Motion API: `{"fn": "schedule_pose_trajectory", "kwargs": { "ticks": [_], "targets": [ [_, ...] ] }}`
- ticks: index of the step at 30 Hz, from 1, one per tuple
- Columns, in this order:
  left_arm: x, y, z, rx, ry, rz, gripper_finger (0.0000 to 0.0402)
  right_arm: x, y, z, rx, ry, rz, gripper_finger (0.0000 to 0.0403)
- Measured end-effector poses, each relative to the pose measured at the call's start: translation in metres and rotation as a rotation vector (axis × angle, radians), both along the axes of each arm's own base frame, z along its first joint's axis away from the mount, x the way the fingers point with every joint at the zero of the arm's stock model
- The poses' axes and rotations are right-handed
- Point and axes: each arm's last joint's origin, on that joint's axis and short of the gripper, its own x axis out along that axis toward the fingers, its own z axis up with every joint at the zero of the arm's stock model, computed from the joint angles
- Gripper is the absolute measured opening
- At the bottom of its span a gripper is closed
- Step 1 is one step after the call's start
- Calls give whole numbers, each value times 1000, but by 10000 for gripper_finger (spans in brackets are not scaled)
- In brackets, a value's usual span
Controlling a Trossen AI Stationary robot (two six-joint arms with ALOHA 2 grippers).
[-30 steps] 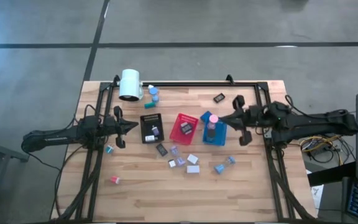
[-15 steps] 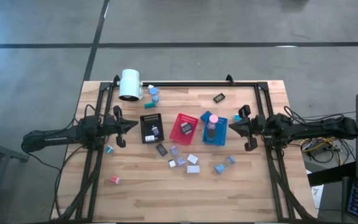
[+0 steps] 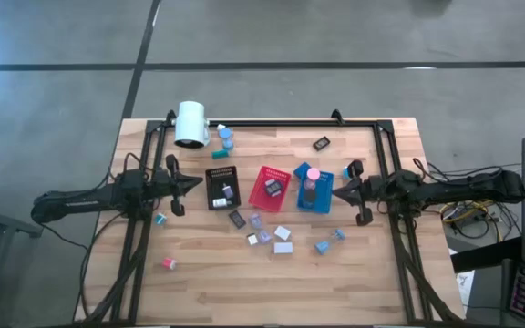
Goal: Pick & Place Office items
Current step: Put the bottom blue hourglass into the blue bin
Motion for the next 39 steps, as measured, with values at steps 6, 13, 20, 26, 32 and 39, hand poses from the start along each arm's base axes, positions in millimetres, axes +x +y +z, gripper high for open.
{"fn": "schedule_pose_trajectory", "kwargs": {
  "ticks": [6, 13, 20, 26, 32, 39],
  "targets": [
    [0, 0, 0, 10, 2, 4, 7, 1, 0, -1, -10, 9, 4, 8],
    [0, 0, -1, 8, 12, 4, 7, 2, 0, -3, -12, 28, 3, 8],
    [0, 0, -1, 4, 17, 4, 7, 5, 0, -7, -15, 61, -5, 8],
    [0, 0, -1, 8, 17, 7, 7, 9, 0, -9, -35, 99, -10, 8],
    [0, 0, -1, -10, 14, 6, 7, 25, 3, 10, -43, 327, -15, 9],
    [0, 0, -2, -41, 8, 5, 7, 29, 12, 62, -72, 789, -30, 9]
  ]
}}
